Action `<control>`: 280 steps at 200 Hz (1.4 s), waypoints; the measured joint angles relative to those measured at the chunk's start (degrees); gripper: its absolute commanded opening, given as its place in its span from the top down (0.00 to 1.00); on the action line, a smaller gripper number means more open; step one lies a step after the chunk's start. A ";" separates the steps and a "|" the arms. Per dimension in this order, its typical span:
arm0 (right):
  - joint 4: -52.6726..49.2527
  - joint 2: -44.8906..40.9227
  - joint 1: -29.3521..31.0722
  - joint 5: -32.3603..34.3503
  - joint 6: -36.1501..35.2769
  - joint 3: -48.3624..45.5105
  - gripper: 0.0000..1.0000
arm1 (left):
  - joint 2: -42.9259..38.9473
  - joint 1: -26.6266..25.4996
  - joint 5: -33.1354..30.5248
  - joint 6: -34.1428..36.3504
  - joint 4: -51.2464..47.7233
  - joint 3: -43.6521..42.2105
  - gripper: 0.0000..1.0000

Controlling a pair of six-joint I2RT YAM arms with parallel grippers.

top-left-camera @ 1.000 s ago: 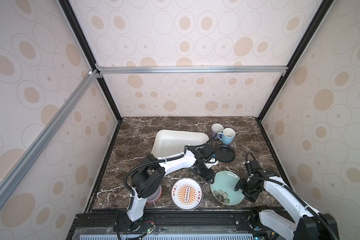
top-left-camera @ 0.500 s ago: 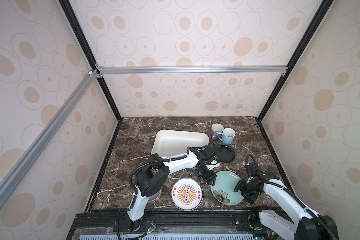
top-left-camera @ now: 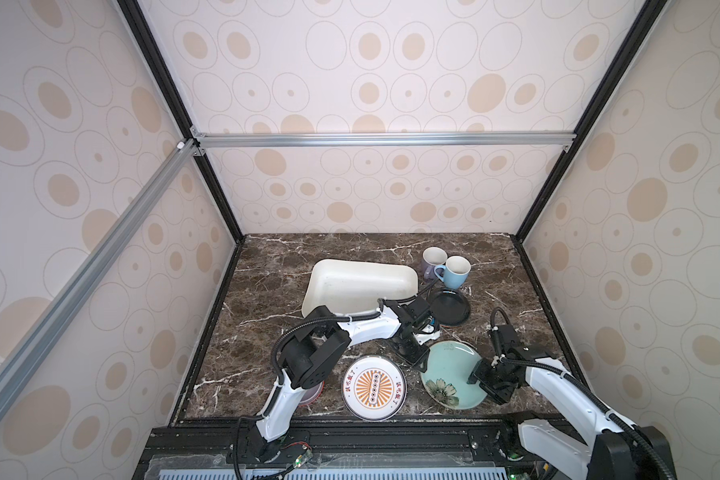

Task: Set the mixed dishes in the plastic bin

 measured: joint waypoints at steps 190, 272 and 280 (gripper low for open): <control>0.24 -16.63 -0.24 -1.22 -3.67 -3.80 0.88 | 2.27 1.95 -1.01 -1.46 -5.29 4.39 0.95; 5.64 -25.33 -0.44 -3.19 -5.68 -3.69 0.89 | 2.69 1.90 -3.58 0.83 -9.86 6.01 0.93; 7.39 -25.53 -0.44 -4.02 -5.81 -3.54 0.88 | 2.95 1.88 -3.50 1.14 -10.16 6.10 0.93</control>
